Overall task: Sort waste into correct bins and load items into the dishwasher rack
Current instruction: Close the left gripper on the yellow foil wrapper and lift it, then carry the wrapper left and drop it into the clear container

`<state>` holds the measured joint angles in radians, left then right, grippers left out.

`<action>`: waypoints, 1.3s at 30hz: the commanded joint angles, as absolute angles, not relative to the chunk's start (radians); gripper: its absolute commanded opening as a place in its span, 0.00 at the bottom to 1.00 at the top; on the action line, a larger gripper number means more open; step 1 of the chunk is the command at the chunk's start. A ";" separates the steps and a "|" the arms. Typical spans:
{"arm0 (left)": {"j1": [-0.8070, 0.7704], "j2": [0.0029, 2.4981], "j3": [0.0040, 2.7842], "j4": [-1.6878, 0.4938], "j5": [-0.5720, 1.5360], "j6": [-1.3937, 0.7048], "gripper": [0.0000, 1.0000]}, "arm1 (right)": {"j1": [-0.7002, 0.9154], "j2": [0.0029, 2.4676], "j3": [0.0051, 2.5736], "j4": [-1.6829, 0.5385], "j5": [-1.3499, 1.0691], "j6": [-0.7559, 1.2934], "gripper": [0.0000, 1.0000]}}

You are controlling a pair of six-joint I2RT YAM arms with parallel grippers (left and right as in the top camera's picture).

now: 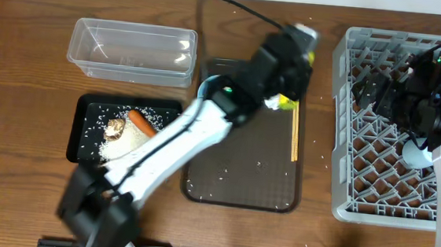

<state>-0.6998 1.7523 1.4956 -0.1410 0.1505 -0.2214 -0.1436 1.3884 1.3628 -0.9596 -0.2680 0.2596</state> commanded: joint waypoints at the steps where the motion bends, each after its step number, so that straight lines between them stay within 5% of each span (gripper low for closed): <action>1: -0.614 1.701 1.496 -0.188 0.141 -0.250 0.06 | -0.139 1.390 1.377 -0.958 -0.260 0.269 0.99; 15: -0.132 1.710 1.496 -0.298 0.139 -0.395 0.06 | -0.139 1.390 1.377 -0.958 -0.260 0.269 0.99; 25: 0.128 1.869 1.496 -0.302 0.122 -0.970 0.06 | -0.139 1.390 1.377 -0.958 -0.260 0.269 0.99; 32: 0.167 1.908 1.496 -0.306 0.123 -1.095 0.08 | -0.139 1.390 1.377 -0.958 -0.260 0.269 0.99; 33: 0.167 1.908 1.496 -0.306 0.124 -1.095 0.14 | -0.139 1.390 1.377 -0.958 -0.260 0.269 0.99; 37: 0.166 1.908 1.496 -0.305 0.178 -1.113 0.72 | -0.139 1.390 1.377 -0.958 -0.260 0.269 0.99; 39: 0.166 1.906 1.496 -0.297 0.213 -1.113 0.82 | -0.139 1.390 1.377 -0.958 -0.260 0.269 0.99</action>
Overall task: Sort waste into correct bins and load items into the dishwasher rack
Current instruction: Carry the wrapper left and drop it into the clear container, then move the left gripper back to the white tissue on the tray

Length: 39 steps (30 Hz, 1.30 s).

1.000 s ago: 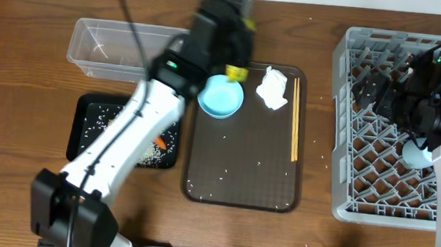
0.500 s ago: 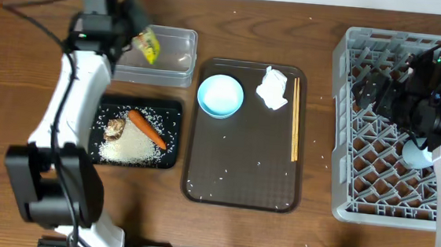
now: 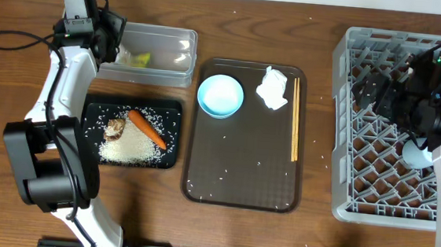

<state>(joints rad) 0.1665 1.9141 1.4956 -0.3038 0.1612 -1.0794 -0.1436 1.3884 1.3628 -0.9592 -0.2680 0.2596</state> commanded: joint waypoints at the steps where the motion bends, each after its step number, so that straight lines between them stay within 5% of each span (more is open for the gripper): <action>1: 0.167 1.906 1.496 -0.292 0.232 -1.112 0.86 | -0.139 1.390 1.377 -0.958 -0.260 0.269 0.99; 5: 0.167 1.887 1.496 -0.278 0.338 -1.099 0.99 | -0.139 1.390 1.377 -0.958 -0.260 0.269 0.99; 15: 0.001 1.714 1.496 -0.326 0.624 -0.715 0.98 | -0.139 1.390 1.377 -0.958 -0.260 0.269 0.99; 28: -0.575 1.797 1.496 -0.516 0.107 -0.239 0.98 | -0.139 1.390 1.377 -0.958 -0.260 0.268 0.99; 39: -0.625 1.925 1.504 -0.481 0.078 0.009 0.98 | -0.139 1.390 1.377 -0.958 -0.260 0.269 0.99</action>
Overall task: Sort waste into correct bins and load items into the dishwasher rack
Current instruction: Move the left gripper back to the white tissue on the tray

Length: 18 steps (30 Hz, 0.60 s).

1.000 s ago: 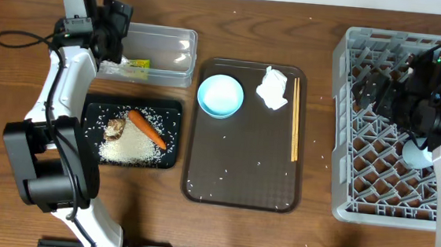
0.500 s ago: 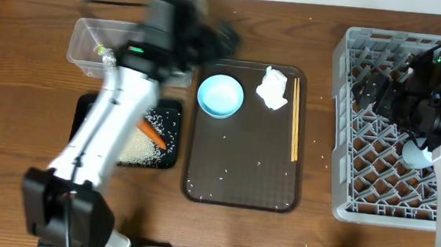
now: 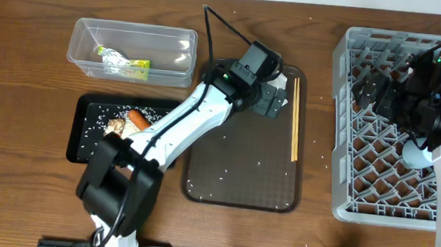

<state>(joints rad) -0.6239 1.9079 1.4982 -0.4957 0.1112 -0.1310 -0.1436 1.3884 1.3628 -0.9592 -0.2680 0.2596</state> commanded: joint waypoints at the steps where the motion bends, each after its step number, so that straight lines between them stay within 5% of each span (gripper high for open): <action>1: -0.625 1.934 1.504 -0.458 0.077 0.030 0.98 | -0.139 1.390 1.377 -0.958 -0.260 0.269 0.99; 18: -0.624 2.113 1.504 -0.137 0.078 0.031 0.98 | -0.139 1.390 1.377 -0.958 -0.260 0.268 0.99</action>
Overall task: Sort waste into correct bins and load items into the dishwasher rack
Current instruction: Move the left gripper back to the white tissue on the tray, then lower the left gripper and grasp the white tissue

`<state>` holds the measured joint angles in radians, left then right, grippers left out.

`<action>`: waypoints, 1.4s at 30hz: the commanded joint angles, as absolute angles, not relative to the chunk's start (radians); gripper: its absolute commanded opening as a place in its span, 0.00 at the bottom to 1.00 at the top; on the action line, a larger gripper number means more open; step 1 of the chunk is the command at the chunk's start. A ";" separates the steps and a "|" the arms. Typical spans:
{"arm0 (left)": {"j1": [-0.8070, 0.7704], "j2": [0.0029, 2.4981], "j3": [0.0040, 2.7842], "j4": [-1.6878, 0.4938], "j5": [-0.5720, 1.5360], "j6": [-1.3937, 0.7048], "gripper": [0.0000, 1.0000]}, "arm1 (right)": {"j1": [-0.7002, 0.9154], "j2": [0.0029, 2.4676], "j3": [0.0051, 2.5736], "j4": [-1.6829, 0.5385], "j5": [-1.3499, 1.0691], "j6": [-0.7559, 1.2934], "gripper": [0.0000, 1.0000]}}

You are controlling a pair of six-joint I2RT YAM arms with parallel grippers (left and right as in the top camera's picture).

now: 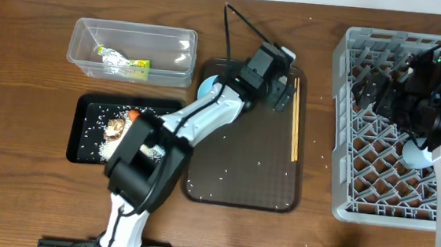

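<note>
My left gripper is over the far right corner of the brown tray, where its body hides whatever lies beneath; its jaw state does not show. The arm covers most of the light blue bowl. A pair of chopsticks lies along the tray's right side. A yellow-green wrapper lies in the clear plastic bin. The black food tray holds rice and an orange piece. My right gripper hangs over the grey dishwasher rack; I cannot make out its jaws.
A pale blue item sits in the rack beside the right arm. Loose rice grains are scattered on the brown tray and the black tray. A black cable loops over the table behind the left wrist.
The left gripper has shifted a little right and toward the far edge of the brown tray, now covering the crumpled white tissue completely. The right arm has not moved.
At first the left gripper held a yellow-green wrapper above the brown tray's far side. Then it was at the clear bin's left end with the wrapper inside the bin. Then it was back over the tissue on the tray, where it still is.
</note>
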<state>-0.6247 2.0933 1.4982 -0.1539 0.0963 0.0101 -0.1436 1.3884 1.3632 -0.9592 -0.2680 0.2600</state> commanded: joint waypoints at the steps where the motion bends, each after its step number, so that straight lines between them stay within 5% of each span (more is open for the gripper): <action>1: -0.624 2.119 1.504 -0.128 0.078 0.031 0.98 | -0.139 1.390 1.377 -0.958 -0.260 0.269 0.99; 14: -0.624 2.200 1.504 -0.106 0.078 0.046 0.94 | -0.139 1.390 1.377 -0.958 -0.260 0.269 0.99; 34: -0.624 2.201 1.504 -0.097 0.078 0.045 0.06 | -0.139 1.390 1.377 -0.958 -0.260 0.268 0.99; 42: -0.624 2.132 1.504 -0.092 0.078 0.040 0.07 | -0.139 1.390 1.377 -0.958 -0.260 0.269 0.99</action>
